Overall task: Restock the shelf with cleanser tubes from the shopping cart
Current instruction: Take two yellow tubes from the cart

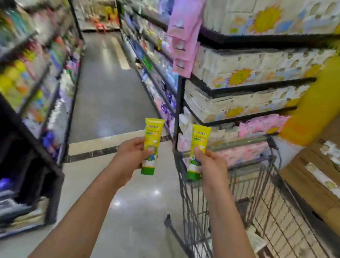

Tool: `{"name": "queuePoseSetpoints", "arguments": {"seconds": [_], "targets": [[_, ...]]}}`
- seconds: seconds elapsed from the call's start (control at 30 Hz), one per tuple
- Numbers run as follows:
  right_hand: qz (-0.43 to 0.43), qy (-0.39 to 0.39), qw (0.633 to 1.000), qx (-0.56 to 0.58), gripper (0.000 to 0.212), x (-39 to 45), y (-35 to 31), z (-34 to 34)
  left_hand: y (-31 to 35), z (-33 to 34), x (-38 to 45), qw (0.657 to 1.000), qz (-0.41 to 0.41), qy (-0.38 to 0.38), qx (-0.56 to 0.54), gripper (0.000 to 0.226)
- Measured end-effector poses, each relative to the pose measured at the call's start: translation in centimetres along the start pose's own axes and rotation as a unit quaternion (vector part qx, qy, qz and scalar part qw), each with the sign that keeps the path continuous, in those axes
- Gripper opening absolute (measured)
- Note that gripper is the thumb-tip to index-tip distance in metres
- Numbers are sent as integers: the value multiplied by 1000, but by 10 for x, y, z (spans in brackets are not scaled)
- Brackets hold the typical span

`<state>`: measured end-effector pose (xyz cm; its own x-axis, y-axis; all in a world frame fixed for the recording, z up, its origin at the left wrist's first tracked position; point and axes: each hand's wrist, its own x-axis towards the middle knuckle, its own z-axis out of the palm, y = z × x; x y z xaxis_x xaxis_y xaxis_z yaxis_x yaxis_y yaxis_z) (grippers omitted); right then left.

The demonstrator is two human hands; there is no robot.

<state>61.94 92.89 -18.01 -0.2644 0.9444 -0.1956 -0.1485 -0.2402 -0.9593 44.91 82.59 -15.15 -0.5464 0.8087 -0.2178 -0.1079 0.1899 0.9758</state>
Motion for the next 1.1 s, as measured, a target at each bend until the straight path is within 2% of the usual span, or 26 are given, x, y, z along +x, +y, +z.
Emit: {"name": "queuePoseSetpoints", "arguments": {"seconds": [0.2,0.3,0.47,0.83,0.93,1.03,1.07,1.1], "targets": [[7,-127,991,-47,13,-50,13,131,-1,-157,-46,993,41,109,-32,34],[-1,-174,982,-69,4,-86,21,198,1,-228,-76,987,65,137,-44,29],[2,-244,966,-89,15,-149,41,304,3,-336,-127,980,90,166,-59,32],[-1,-387,913,-127,9,-253,84,479,-10,-513,-218,946,93,303,-62,26],[9,-424,894,-142,27,-266,102,525,-17,-553,-230,935,81,340,-68,29],[13,-463,874,-146,69,-277,118,575,-18,-594,-237,926,66,367,-60,32],[15,-473,869,-144,73,-279,124,593,-18,-609,-236,924,61,374,-54,36],[14,-483,864,-139,66,-281,128,610,-16,-623,-235,922,56,380,-49,41]]}}
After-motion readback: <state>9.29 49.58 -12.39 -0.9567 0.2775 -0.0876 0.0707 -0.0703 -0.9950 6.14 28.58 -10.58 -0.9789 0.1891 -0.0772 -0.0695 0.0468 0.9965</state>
